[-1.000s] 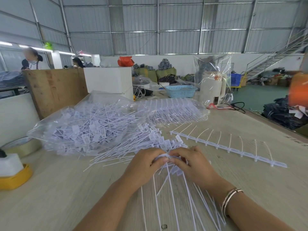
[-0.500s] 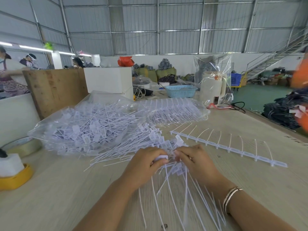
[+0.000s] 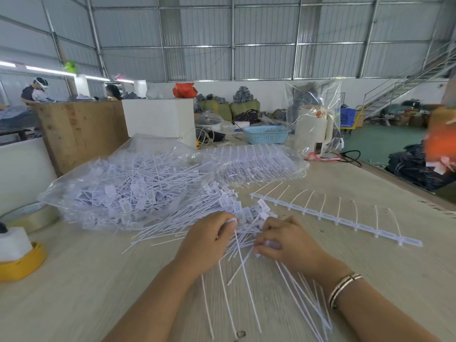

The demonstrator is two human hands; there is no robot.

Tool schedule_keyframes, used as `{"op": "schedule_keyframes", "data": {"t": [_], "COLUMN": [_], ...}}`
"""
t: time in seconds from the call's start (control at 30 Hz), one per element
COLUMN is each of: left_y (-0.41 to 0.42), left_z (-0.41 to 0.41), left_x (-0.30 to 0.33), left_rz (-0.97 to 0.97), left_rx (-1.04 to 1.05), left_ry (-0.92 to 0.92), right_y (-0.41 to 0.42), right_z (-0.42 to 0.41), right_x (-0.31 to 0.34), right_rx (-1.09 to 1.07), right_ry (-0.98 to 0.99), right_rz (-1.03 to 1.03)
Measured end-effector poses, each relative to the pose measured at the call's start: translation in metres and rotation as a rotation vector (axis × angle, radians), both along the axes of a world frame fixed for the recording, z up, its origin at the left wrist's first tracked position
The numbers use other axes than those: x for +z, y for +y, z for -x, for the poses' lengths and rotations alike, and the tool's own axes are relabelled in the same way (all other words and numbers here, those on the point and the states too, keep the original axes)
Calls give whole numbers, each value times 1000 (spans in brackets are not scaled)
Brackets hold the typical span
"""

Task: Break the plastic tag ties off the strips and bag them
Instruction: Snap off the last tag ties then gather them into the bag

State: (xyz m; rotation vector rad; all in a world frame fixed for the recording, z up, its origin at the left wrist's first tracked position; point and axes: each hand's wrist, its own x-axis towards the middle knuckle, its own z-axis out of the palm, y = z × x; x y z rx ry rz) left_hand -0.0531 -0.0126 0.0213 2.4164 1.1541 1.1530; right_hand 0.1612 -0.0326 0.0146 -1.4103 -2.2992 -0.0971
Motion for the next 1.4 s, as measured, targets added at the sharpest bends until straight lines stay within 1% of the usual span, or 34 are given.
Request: {"op": "schedule_keyframes", "data": {"t": [0.07,0.13,0.2,0.27,0.33,0.4,0.47,0.5,0.6,0.7,0.77,0.87,0.93,0.97,1.0,1.1,1.13,1.17,1.2,1.27,1.3,1.37,1.4], "left_y": [0,0,-2,-6,-10,-11,-9,-9,-9,-5,-2,0,0,0,0,-2,-2,-3,-4,-5,-6,-7,-7], "left_z": [2,4,3,-4,-12,-15,-15,-14,-10,-1,6,10,9,9,8,6,5,5,5,5,4,1,0], "left_x": [3,6,7,5,3,1,0,0,2,4,5,5,4,3,4,15,18,19,19,14,10,5,5], "left_rz": [44,50,30,51,131,163,160,166,172,75,66,78,37,20,35,236,270,271,235,155,142,102,68], "left_rx": [31,67,81,46,-31,-99,-131,-142,-104,45,113,135,124,112,91,-38,-50,-36,-6,69,87,120,129], "left_ry": [-47,-38,52,107,53,-10,-14,-1,106,307,347,364,308,235,119,-435,-543,-556,-473,-179,-70,51,76], "right_y": [1,-1,-5,-10,-16,-19,-18,-17,-14,-12,-13,-14,-15,-15,-15,-14,-14,-14,-14,-14,-14,-13,-13], "right_z": [-4,-6,-3,7,21,32,36,36,33,28,24,21,21,22,21,18,17,17,17,18,19,20,20], "right_x": [1,3,6,10,10,9,7,8,10,10,12,14,15,15,16,17,17,16,16,14,14,14,14], "right_rx": [-32,-66,-79,-6,95,147,170,170,129,81,60,38,37,38,38,32,40,51,66,99,112,141,159], "right_ry": [-48,-6,127,316,448,507,596,674,951,1101,1191,1300,1336,1357,1378,1437,1441,1435,1430,1428,1422,1410,1415], "right_rz": [-8,-43,-114,-119,-12,123,199,233,344,359,335,280,257,245,232,208,213,222,236,264,277,299,309]}}
